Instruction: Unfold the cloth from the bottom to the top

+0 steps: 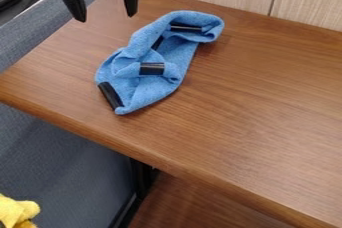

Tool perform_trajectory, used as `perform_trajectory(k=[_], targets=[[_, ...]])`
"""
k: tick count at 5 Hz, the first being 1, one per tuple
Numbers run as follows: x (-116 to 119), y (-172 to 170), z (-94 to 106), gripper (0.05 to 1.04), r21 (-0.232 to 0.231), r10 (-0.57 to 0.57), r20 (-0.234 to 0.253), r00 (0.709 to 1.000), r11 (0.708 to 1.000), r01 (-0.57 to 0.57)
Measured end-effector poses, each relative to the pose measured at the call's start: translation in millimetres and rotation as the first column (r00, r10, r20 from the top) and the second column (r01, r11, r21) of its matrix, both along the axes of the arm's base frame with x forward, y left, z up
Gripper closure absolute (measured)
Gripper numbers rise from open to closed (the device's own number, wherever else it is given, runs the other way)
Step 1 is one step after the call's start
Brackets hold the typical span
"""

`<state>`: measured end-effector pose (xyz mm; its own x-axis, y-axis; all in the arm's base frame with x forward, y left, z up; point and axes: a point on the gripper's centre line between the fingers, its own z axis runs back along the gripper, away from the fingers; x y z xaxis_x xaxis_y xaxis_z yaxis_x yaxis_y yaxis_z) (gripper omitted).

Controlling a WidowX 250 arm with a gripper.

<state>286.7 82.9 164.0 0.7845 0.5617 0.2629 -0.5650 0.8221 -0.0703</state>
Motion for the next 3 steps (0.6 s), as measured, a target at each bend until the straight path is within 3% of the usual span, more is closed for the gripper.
perform_trajectory(k=[2,3], targets=[[5,-3,-31.8,0.083,-0.016,-0.020,-0.066,0.998,1.000,0.019],[8,-8,-47.6,0.083,-0.058,-0.035,-0.103,0.994,0.998,0.029]])
